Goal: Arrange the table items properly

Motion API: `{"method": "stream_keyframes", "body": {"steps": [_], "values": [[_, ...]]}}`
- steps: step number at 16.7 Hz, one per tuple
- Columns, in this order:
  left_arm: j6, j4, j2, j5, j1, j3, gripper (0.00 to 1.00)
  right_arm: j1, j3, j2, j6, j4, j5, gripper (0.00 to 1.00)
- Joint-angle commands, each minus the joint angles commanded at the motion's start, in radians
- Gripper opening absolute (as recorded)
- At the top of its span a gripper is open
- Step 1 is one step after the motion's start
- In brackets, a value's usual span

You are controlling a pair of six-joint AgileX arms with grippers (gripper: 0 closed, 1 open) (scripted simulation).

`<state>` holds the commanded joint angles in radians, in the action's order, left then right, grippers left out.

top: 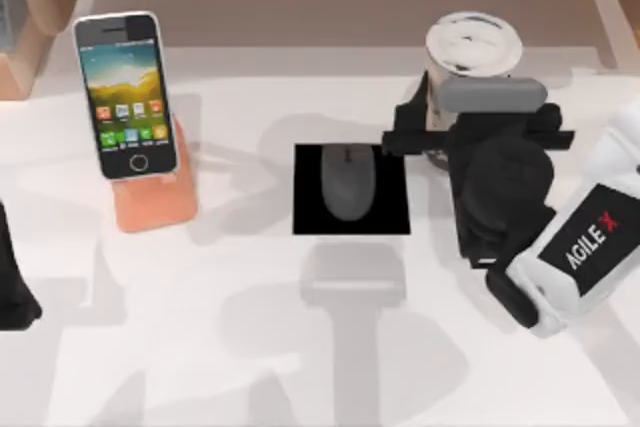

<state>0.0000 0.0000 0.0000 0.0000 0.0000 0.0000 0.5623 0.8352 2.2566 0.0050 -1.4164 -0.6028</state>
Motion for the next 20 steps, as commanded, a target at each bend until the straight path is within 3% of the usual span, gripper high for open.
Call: {"method": "stream_keyframes", "body": {"steps": [11,20], "values": [[0.0,0.0,0.0,0.0,0.0,0.0,1.0,0.039,0.11,-0.069,0.028,0.038,-0.025,0.0],[0.0,0.0,0.0,0.0,0.0,0.0,1.0,0.121,0.446,-0.134,0.067,0.345,-0.057,0.0]]}}
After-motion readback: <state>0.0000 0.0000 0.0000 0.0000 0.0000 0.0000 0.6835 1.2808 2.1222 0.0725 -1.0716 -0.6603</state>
